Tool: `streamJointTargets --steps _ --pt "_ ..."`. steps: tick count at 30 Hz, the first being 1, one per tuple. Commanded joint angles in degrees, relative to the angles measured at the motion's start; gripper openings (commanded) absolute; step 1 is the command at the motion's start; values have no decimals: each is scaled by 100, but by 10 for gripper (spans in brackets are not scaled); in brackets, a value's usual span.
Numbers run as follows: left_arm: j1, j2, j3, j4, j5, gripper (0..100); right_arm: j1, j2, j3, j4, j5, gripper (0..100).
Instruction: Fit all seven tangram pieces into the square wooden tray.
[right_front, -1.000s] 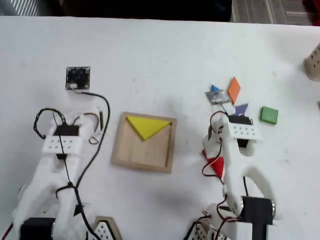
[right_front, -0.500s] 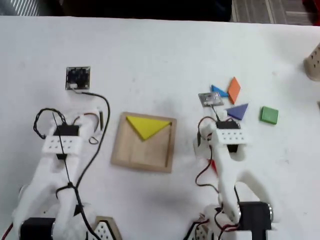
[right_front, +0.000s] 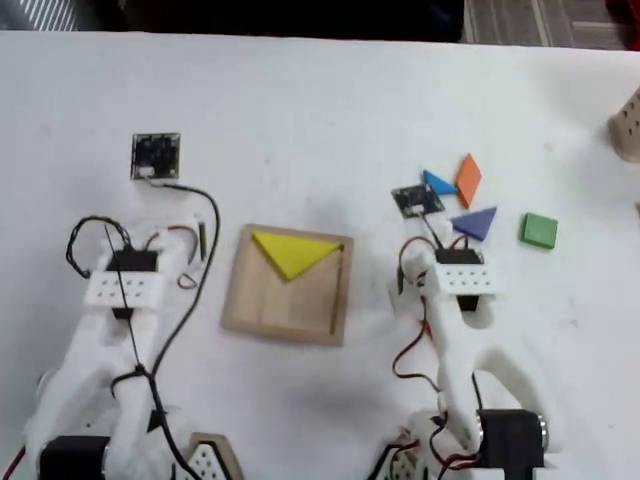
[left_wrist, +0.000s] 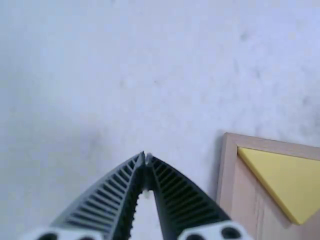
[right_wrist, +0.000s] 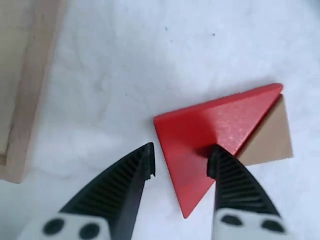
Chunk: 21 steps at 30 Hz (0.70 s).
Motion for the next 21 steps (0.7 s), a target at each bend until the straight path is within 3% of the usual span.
streamJointTargets --steps 1,13,21 --pt "-48 -215 0 -114 -44 20 171 -4 26 -110 149 166" --pt "-48 -224 0 -97 -44 20 576 -4 35 -22 167 166" --pt "-40 -198 0 -114 -44 20 980 -4 44 -22 607 166"
